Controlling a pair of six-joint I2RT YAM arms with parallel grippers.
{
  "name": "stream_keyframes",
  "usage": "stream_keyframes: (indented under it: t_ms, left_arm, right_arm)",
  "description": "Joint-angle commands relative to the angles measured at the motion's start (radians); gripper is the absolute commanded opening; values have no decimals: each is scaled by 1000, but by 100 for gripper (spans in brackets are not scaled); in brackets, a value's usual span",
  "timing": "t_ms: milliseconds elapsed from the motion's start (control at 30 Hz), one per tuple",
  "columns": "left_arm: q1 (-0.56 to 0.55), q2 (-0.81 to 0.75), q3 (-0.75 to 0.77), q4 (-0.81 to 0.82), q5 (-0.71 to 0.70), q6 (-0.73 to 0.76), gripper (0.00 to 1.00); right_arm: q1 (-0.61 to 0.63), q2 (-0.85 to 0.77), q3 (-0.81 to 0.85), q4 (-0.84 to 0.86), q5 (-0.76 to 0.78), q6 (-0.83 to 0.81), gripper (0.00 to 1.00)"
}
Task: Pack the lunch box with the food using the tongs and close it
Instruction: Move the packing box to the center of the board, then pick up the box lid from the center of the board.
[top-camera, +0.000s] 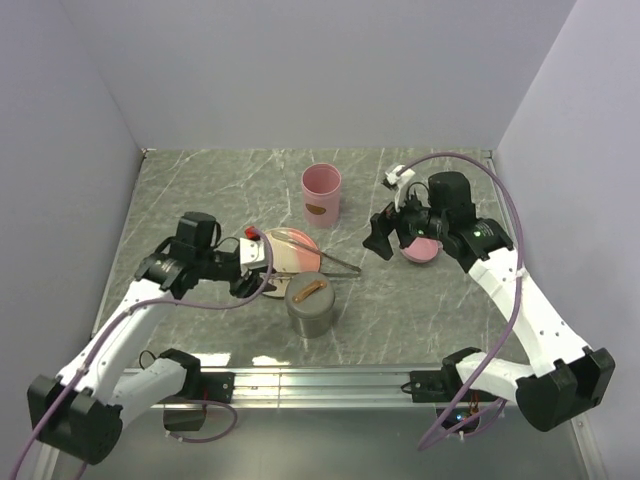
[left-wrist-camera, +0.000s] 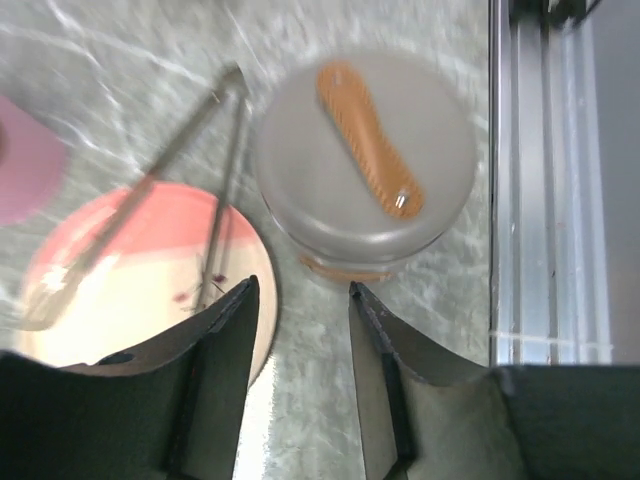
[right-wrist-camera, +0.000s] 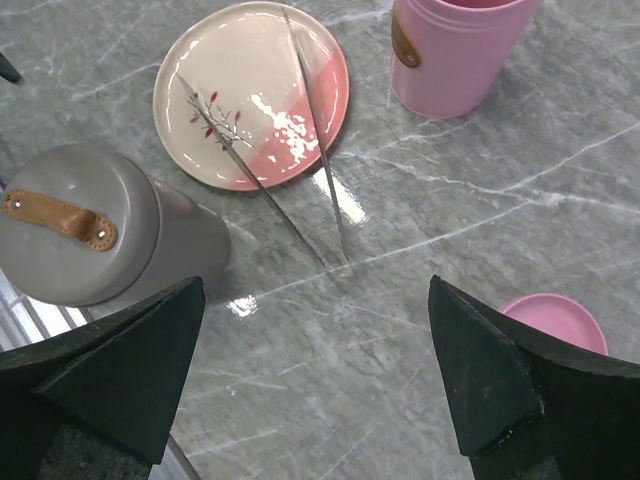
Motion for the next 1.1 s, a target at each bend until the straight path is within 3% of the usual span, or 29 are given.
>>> stream_keyframes:
  t_ms: [0, 233, 467, 633, 1067]
  left_arm:
    - [2, -80, 83, -74, -7, -87, 48]
    - [-159, -31, 192, -79, -208, -263, 67]
    - [-395, 33, 233, 26, -468, -382, 64]
    - [-493, 71, 212, 81, -622, -396, 63]
    - [-553, 162, 170, 64, -630, -414, 61]
  right_arm:
    - [-15, -35, -3, -22, -13, -10, 100]
    - [-76, 0, 20, -95, 12, 7, 100]
    - [-148, 2, -14, -115, 113, 12, 100]
    - [-176, -14, -50, -123, 150, -13, 100]
    - [-223, 37, -67, -151, 160, -87, 98]
